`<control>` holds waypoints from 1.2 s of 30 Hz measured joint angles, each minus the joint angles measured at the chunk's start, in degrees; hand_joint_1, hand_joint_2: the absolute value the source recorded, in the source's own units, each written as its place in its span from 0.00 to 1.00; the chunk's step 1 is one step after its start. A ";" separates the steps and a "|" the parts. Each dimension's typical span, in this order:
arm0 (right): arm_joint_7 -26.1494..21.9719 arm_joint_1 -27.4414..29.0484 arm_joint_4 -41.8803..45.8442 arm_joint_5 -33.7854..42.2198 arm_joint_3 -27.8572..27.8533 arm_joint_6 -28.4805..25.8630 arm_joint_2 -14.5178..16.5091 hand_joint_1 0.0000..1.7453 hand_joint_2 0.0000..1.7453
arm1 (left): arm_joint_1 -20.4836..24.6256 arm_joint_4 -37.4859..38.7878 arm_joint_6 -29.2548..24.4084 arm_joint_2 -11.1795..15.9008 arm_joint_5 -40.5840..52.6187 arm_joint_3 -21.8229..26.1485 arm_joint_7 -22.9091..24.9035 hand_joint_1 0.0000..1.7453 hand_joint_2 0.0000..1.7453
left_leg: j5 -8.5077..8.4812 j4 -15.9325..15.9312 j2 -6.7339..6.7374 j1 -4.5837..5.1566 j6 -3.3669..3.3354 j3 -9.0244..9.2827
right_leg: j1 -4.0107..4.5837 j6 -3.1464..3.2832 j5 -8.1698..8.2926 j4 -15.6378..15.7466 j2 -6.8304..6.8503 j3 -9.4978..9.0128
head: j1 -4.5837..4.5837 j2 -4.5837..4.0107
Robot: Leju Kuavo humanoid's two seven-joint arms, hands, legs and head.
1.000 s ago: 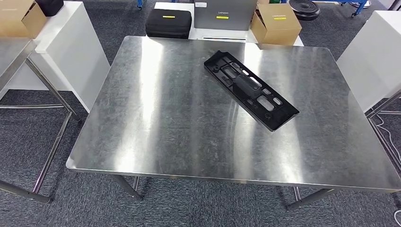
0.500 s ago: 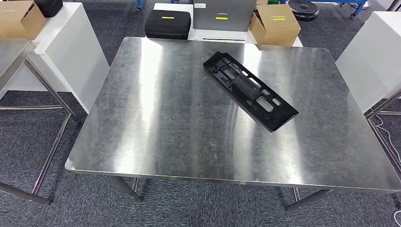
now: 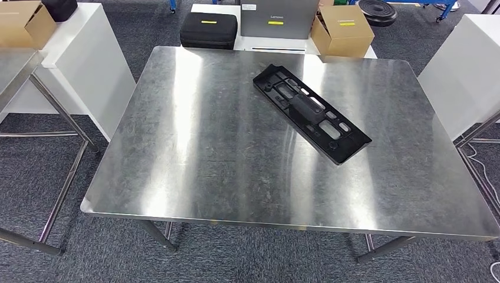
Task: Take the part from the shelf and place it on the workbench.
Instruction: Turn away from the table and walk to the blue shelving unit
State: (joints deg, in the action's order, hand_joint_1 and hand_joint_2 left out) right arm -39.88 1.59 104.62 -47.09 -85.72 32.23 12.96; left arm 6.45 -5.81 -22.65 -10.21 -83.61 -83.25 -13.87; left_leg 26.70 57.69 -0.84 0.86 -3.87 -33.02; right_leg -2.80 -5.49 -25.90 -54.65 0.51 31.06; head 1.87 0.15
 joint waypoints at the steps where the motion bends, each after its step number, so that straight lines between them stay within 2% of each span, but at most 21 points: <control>1: 0.00 -0.30 -0.53 -0.39 -0.46 -0.74 1.01 0.00 1.00 | 0.03 0.00 -0.13 -0.02 0.13 -0.08 0.26 0.00 1.00 | 0.00 0.00 0.00 0.00 0.00 0.01 | 0.00 0.00 0.00 0.00 -0.01 0.00 | 0.01 0.00; 5: 0.39 -1.22 -3.89 -1.85 -1.80 -3.54 4.10 0.00 1.00 | 0.06 0.00 -0.06 -0.02 0.27 -0.13 0.61 0.00 1.00 | 0.00 0.00 0.01 0.01 0.00 0.03 | 0.00 0.00 0.00 0.00 -0.02 -0.02 | 0.00 0.00; 11: 2.31 -1.82 -11.00 -4.15 -2.64 -8.37 5.94 0.00 1.00 | 0.09 0.00 -0.49 -0.02 0.48 -0.16 2.09 0.00 1.00 | 0.00 0.00 0.01 0.01 0.00 0.04 | 0.00 0.00 0.00 0.00 -0.03 -0.04 | 0.00 0.00; 20: 4.28 -1.93 -18.59 -4.18 -2.97 -11.54 6.21 0.00 1.00 | 0.25 0.00 -0.72 -0.04 1.12 -0.87 3.96 0.00 1.00 | 0.01 0.00 0.01 0.02 0.01 0.06 | 0.00 0.00 0.00 0.00 -0.03 -0.05 | 0.01 0.00; 36: 4.32 -2.13 -21.52 -4.16 -2.97 -11.68 6.18 0.00 1.00 | 0.28 0.00 -0.72 -0.04 1.14 -1.01 4.03 0.00 1.00 | 0.01 0.00 0.01 0.02 0.01 0.08 | 0.00 0.00 0.00 0.00 -0.03 -0.07 | 0.01 0.00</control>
State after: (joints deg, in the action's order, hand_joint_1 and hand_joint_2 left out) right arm -35.56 -0.55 83.10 -51.25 -88.70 20.55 19.15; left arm 6.73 -5.81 -23.37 -10.25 -82.47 -84.26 -9.84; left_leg 26.72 57.69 -0.83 0.88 -3.85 -32.94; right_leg -2.80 -5.48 -25.91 -54.65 0.47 30.98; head 1.88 0.15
